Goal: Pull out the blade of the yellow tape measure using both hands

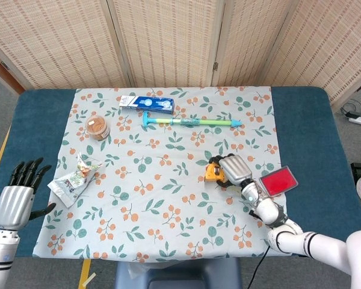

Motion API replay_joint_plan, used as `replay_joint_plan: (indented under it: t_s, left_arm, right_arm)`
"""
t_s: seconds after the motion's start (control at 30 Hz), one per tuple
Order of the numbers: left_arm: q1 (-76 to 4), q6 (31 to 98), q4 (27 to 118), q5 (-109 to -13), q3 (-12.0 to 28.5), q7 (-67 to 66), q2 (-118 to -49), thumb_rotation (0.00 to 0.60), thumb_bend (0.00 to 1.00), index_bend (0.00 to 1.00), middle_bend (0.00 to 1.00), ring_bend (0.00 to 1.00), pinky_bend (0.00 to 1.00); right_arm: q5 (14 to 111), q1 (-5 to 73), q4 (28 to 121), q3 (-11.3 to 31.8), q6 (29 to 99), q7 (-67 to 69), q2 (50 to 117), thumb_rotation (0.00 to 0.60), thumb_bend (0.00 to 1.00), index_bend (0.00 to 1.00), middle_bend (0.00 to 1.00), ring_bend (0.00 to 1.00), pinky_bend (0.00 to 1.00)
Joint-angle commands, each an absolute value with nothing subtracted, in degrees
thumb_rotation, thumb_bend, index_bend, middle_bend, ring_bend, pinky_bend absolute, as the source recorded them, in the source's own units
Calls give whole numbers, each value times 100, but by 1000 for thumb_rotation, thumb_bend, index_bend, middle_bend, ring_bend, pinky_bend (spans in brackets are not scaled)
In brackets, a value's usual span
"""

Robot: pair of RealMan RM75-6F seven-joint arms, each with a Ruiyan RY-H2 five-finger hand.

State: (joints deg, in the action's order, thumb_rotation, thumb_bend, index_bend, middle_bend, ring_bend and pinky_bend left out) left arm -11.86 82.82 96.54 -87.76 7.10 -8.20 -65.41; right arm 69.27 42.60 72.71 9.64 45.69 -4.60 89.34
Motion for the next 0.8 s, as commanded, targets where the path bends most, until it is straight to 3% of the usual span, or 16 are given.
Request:
replay_joint_plan:
  t_s: [0.03, 0.23, 0.5, 0.8]
  left_arm:
    - [-1635, 7898, 9703, -8798, 982, -596, -6782, 600, 175, 193, 99, 97, 0]
    - [-2354, 7267, 9792, -8532, 1383, -326, -7161, 600, 175, 171, 99, 98, 0]
    - [-3093, 6724, 9907, -8206, 1697, -663, -7582, 600, 175, 156, 100, 98, 0]
    - [-3640, 6520, 9991, -7896, 1864, -1087, -8078, 600, 200, 123, 100, 110, 16]
  right_arm:
    - [7008, 4095, 7640, 1139, 4793, 131, 8728, 600, 486, 507, 477, 422, 288]
    - [6811, 4106, 8138, 1384, 4696, 694, 8613, 600, 487, 510, 478, 425, 288]
    - [6761, 4210, 8285, 1726, 4925, 1272, 9037, 600, 487, 510, 478, 425, 287]
    - [7221, 4358, 7613, 1869, 5410, 2176, 9960, 600, 487, 514, 479, 425, 287]
